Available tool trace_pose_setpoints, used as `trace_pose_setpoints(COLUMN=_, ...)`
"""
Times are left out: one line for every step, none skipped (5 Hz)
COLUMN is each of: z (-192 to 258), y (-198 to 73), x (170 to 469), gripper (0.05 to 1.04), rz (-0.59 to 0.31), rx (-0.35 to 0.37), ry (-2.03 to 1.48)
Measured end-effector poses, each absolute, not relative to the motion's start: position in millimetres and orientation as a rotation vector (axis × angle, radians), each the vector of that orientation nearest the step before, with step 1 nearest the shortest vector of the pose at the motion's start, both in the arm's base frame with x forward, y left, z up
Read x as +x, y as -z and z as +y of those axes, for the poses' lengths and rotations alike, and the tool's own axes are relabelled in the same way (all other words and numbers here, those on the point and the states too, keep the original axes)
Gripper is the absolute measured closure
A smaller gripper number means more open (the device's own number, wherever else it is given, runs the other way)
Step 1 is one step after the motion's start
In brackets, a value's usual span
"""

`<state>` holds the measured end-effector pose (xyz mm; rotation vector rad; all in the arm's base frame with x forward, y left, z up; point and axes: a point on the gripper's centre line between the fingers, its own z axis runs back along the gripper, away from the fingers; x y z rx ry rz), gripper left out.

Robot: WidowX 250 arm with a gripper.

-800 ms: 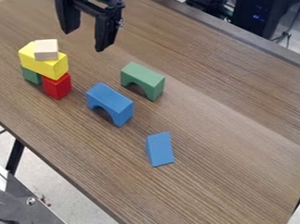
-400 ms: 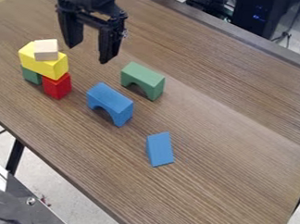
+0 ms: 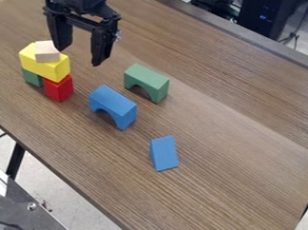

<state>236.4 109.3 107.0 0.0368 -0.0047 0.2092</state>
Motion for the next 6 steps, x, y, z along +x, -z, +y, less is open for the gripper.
trace_pose_setpoints(z=113, y=-109, x=235, gripper=0.097, rz=-0.005, rx=0.056, ry=-0.221)
trace_pose_setpoints(z=119, y=-112, x=232, gripper=0.097, rz=-0.004, rx=0.071, ry=-0.234)
trace_pose_setpoints(z=138, y=-127, x=237, gripper=0.097, rz=-0.055, rx=0.056, ry=-0.285)
trace_pose_setpoints(z=164, y=-125, x=239, gripper=0.097, rz=-0.028, rx=0.053, ry=-0.347)
trace_pose_setpoints(z=185, y=-117, x=237, gripper=0.097, rz=0.011, rx=0.043, ry=-0.411)
trace_pose_setpoints(z=191, y=-110, x=233, gripper=0.097, rz=0.065, rx=0.018, ry=-0.431)
